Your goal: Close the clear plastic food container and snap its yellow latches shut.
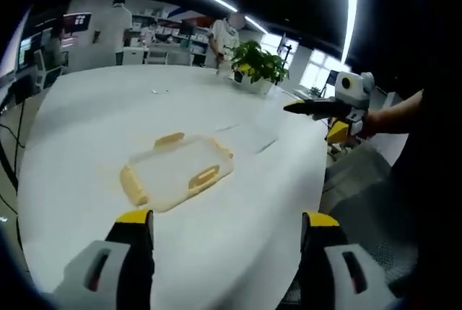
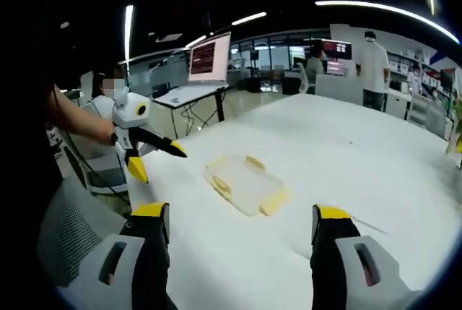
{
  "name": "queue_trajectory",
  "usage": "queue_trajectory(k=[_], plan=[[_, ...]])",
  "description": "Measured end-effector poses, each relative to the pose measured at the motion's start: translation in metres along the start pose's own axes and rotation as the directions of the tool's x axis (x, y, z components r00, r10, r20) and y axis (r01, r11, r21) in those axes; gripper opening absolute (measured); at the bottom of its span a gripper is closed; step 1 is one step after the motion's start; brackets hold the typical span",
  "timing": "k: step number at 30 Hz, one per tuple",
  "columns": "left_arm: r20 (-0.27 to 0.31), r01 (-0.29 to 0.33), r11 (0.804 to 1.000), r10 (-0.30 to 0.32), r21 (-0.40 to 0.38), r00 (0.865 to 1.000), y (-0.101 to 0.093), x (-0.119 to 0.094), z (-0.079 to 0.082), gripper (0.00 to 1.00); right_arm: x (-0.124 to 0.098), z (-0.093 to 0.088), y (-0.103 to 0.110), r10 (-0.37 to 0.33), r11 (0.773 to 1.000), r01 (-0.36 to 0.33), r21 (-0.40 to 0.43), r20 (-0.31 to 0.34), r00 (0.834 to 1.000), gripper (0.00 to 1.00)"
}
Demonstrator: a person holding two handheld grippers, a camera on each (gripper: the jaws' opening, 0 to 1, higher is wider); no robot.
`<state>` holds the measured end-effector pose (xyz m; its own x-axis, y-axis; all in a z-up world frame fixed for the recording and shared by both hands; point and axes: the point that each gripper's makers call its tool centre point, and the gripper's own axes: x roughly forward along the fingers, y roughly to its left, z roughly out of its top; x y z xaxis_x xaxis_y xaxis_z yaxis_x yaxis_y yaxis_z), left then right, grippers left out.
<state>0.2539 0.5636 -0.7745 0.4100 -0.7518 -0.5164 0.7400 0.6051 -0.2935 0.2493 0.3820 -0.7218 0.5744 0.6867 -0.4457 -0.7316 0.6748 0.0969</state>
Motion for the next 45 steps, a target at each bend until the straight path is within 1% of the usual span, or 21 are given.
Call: queue_trajectory(k=[4,6,11,17,22,27,31,37,40,45], plan=[[-0.012,0.002,1.0,-0.002,0.002,1.0,0.007,0.002,0.001,0.81,0.006,0.003,-0.003,0.011,1.0,-0.011,-0.014,0.011,1.0,0.8],[-0.018,0.007,1.0,-0.007,0.004,1.0,0.01,0.003,0.001,0.81,0.009,0.001,-0.005,0.013,1.0,-0.013,-0.011,-0.002,1.0,0.81],[-0.036,0.021,1.0,-0.02,0.021,0.999,0.014,0.005,0.0,0.8,0.014,-0.001,-0.008,0.012,1.0,-0.012,-0.011,-0.013,1.0,0.81],[-0.042,0.025,0.999,-0.024,0.023,0.999,0.018,0.006,0.0,0.79,0.019,-0.006,-0.01,0.018,1.0,-0.018,-0.017,-0.032,0.999,0.8],[-0.05,0.029,0.999,-0.027,0.033,0.998,0.022,0.009,0.0,0.78,0.021,-0.005,-0.014,0.026,1.0,-0.026,-0.003,-0.033,0.999,0.78],[-0.057,0.038,0.998,-0.036,0.048,0.998,0.027,0.01,0.003,0.77,0.026,-0.009,-0.017,0.037,0.998,-0.04,-0.045,-0.081,0.996,0.75],[-0.063,0.059,0.996,-0.055,0.066,0.996,0.029,0.012,0.006,0.77,0.03,-0.006,-0.018,0.056,0.997,-0.059,-0.045,-0.082,0.995,0.74],[-0.083,0.059,0.994,-0.051,0.097,0.995,0.039,0.015,0.009,0.76,0.039,-0.004,-0.022,0.062,0.996,-0.066,-0.052,-0.085,0.994,0.74],[-0.097,0.067,0.99,-0.055,0.122,0.994,0.042,0.017,0.009,0.73,0.043,-0.002,-0.024,0.064,0.997,-0.067,-0.04,-0.073,0.995,0.74],[-0.109,0.072,0.989,-0.058,0.126,0.992,0.049,0.019,0.01,0.73,0.048,-0.004,-0.025,0.065,0.997,-0.069,-0.042,-0.086,0.994,0.74]])
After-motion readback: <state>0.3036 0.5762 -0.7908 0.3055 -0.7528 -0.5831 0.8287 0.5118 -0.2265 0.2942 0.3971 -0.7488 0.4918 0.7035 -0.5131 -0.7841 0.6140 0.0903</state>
